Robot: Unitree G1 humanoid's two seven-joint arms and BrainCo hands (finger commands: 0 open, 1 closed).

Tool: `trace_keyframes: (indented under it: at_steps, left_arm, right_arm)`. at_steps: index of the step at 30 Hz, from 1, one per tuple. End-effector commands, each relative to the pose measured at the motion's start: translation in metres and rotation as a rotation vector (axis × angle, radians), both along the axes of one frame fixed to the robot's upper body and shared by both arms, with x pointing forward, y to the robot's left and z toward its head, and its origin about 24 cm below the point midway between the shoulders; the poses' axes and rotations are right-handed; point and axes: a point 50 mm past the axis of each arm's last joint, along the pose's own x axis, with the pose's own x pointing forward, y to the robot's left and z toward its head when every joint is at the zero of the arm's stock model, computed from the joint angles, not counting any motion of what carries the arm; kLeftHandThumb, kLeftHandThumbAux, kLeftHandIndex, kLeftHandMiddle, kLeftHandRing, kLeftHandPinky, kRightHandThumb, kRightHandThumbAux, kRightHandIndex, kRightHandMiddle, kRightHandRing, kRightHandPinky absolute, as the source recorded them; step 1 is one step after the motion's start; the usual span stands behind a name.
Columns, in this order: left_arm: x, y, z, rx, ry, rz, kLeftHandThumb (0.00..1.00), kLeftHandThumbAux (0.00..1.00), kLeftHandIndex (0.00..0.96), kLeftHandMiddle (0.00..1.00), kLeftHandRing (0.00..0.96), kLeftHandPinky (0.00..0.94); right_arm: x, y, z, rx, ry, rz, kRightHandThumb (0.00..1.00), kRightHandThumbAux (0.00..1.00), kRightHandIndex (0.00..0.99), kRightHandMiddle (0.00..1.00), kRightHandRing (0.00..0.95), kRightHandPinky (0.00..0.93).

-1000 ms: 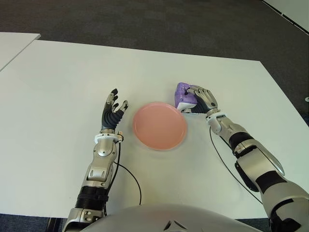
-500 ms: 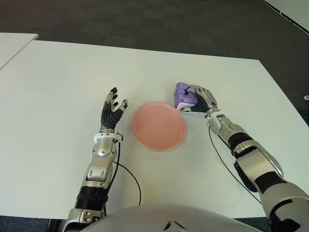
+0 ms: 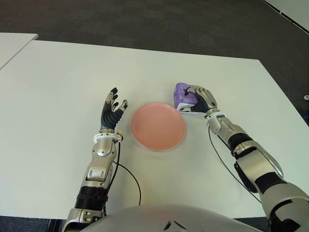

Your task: Put the tissue paper into the plate.

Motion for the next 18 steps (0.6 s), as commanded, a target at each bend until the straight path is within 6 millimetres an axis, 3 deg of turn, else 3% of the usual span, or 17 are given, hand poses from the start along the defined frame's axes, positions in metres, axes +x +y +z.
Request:
trace_keyframes:
  at_steps: [1, 17, 18]
  left_arm:
    - [-0.0033, 0.0000, -0.0033, 0.003, 0.018, 0.006, 0.000, 0.641, 0.000, 0.000, 0.000, 0.000]
    - [-0.0014, -0.0008, 0.0001, 0.007, 0.029, -0.016, 0.000, 0.620, 0.000, 0.000, 0.000, 0.000]
    - [-0.0003, 0.0057, -0.0092, 0.012, 0.053, -0.018, 0.000, 0.616, 0.000, 0.000, 0.000, 0.000]
  right_arm:
    - [-0.0324, 0.0018, -0.0489, -0.078, 0.214, 0.047, 0.857, 0.677, 0.403, 0.534, 0.871, 0.838]
    - [-0.0339, 0.0033, -0.0465, -0.099, 0.150, 0.081, 0.857, 0.676, 0.404, 0.540, 0.871, 0.847]
    - [-0.0340, 0.0033, -0.0462, -0.100, 0.144, 0.082, 0.857, 0.676, 0.404, 0.540, 0.871, 0.846]
